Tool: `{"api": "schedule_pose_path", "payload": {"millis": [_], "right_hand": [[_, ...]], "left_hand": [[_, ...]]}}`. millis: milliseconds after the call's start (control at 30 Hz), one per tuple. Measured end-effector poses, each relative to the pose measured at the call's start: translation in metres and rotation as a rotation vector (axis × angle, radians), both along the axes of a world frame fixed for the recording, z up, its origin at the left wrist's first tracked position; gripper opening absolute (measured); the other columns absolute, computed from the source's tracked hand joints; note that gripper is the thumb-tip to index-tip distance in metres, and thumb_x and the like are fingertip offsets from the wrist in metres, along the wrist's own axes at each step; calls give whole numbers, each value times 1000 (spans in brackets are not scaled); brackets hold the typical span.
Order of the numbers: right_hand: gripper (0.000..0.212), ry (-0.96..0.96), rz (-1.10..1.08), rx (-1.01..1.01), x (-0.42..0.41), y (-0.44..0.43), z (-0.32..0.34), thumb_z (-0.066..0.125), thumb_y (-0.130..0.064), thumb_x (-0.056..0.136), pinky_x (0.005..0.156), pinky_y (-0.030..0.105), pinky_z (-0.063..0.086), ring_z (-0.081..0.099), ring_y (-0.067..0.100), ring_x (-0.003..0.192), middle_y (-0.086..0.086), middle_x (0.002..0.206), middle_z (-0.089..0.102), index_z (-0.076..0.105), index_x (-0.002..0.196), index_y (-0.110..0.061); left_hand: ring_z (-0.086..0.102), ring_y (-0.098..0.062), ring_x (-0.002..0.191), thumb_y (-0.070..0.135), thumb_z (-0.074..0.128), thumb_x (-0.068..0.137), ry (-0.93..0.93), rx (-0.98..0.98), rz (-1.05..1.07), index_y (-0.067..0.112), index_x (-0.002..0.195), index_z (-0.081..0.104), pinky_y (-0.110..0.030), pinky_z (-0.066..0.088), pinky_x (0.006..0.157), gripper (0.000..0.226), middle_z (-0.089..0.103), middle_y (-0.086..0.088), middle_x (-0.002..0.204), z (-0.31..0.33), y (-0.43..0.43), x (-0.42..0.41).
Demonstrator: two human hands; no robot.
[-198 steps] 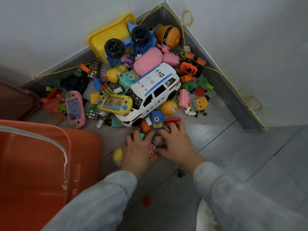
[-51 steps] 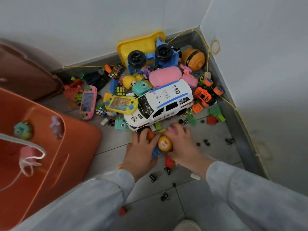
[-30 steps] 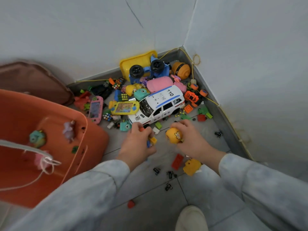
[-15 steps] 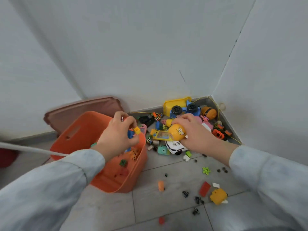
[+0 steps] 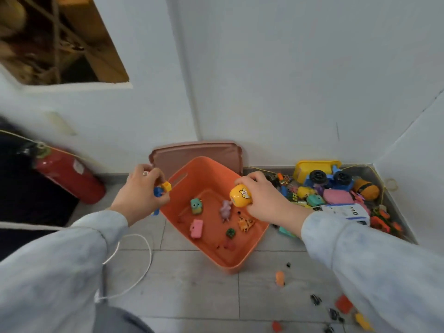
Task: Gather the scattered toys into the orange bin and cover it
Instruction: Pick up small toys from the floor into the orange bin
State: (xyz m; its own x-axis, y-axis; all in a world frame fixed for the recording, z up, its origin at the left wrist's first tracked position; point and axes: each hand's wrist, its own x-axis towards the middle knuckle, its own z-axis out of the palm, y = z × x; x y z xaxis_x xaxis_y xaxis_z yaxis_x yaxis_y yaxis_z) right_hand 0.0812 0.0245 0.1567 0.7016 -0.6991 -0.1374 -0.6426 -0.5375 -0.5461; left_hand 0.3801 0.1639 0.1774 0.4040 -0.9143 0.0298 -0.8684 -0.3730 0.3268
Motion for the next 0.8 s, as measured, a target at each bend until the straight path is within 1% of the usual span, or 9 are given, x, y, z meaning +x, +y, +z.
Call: {"api": "schedule_pose_path", "payload": {"millis": [67, 167, 267, 333, 433, 500, 600, 667, 800], "right_hand": [[67, 5, 8, 14, 17, 5, -10, 68, -16, 74, 102, 43, 43, 49, 31, 118, 2, 132, 34, 46, 134, -36], [68, 53, 15, 22, 28, 11, -21, 71, -14, 77, 101, 32, 36, 44, 27, 120, 4, 136, 34, 47, 139, -29], [73, 94, 0, 47, 31, 17, -41, 69, -12, 72, 107, 38, 39, 49, 31, 123, 6, 136, 37, 46, 140, -29], [77, 102, -3, 75, 27, 18, -49, 66, -9, 71, 108, 41, 40, 50, 32, 124, 7, 138, 37, 44, 142, -28], [80, 89, 4, 80, 22, 19, -50, 67, -10, 72, 109, 35, 39, 45, 29, 132, 8, 144, 34, 40, 146, -26], [79, 107, -9, 59, 15, 15, -50, 70, -15, 75, 108, 30, 39, 41, 26, 136, 7, 148, 32, 39, 147, -28], [79, 129, 0, 22, -1, 7, -45, 70, -17, 75, 108, 37, 41, 40, 30, 137, 9, 150, 31, 38, 147, -28], [79, 151, 1, 10, -15, 0, -39, 69, -18, 76, 106, 39, 43, 45, 31, 133, 9, 150, 30, 37, 148, -28], [77, 208, 12, -59, -49, -20, -29, 70, -27, 81, 104, 41, 44, 45, 33, 132, 10, 149, 31, 34, 150, -31]], "left_hand": [[55, -23, 99, 42, 72, 68, 52, 13, 6, 39, 90, 49, -41, 54, 87, 32, 38, 7, 114, -11, 9, 4], [54, -19, 99, 46, 70, 69, 128, 32, -28, 41, 90, 48, -37, 55, 87, 31, 39, 8, 115, -28, 9, -1], [53, -15, 103, 44, 72, 74, 209, 51, -73, 42, 93, 51, -30, 51, 88, 29, 38, 8, 120, -46, -1, -3], [50, -16, 110, 43, 71, 76, 240, 51, -100, 41, 100, 55, -30, 47, 95, 29, 38, 6, 125, -53, -8, -9], [49, -20, 124, 34, 71, 77, 249, -23, -124, 32, 109, 65, -25, 36, 104, 32, 43, -3, 132, -59, -16, -15], [44, -19, 131, 27, 74, 79, 250, 12, -142, 31, 111, 66, -25, 34, 106, 33, 43, -5, 138, -62, -23, -19], [42, -20, 134, 27, 72, 83, 201, 49, -192, 29, 118, 65, -24, 32, 104, 36, 41, -6, 143, -67, -32, -29], [41, -20, 136, 27, 71, 84, 195, 56, -236, 30, 119, 64, -26, 31, 106, 35, 41, -6, 143, -67, -41, -37], [44, -20, 132, 31, 68, 86, 197, 40, -361, 35, 117, 60, -35, 40, 109, 33, 41, -2, 141, -63, -61, -62]]}}
